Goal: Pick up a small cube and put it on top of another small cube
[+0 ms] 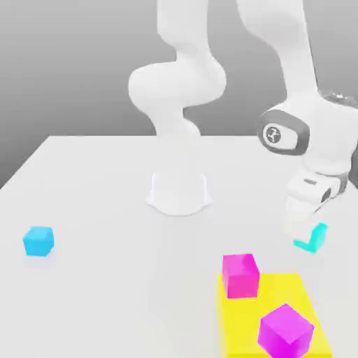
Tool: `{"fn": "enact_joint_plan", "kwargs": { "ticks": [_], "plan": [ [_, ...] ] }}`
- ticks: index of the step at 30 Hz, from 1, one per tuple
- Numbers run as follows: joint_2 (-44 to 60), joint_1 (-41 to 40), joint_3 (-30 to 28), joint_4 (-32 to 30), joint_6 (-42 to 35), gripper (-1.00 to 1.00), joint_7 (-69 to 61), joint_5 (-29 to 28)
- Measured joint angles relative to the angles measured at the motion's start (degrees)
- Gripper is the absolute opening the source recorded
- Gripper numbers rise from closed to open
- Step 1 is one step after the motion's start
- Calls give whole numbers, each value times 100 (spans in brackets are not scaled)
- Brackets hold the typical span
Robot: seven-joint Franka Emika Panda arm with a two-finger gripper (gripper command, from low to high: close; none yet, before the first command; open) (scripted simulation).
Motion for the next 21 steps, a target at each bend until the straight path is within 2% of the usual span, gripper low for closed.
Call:
{"fn": "enact_joint_plan", "kwargs": {
  "ticks": [6, 12, 14, 17, 18, 21],
  "plan": [
    [-608, -658, -441, 358, -950, -100, -1727, 198],
    [-1176, -1065, -1162, 725, -1900, -100, -3360, 223],
    [-1091, -1145, -1296, 746, -1844, -100, -3655, 232],
    [-590, -1172, -1335, 634, -1232, -100, -3743, 236],
    [-460, -1176, -1342, 602, -1070, 100, -3746, 230],
    [-460, -1175, -1342, 602, -1071, 100, -3746, 230]
  ]
}}
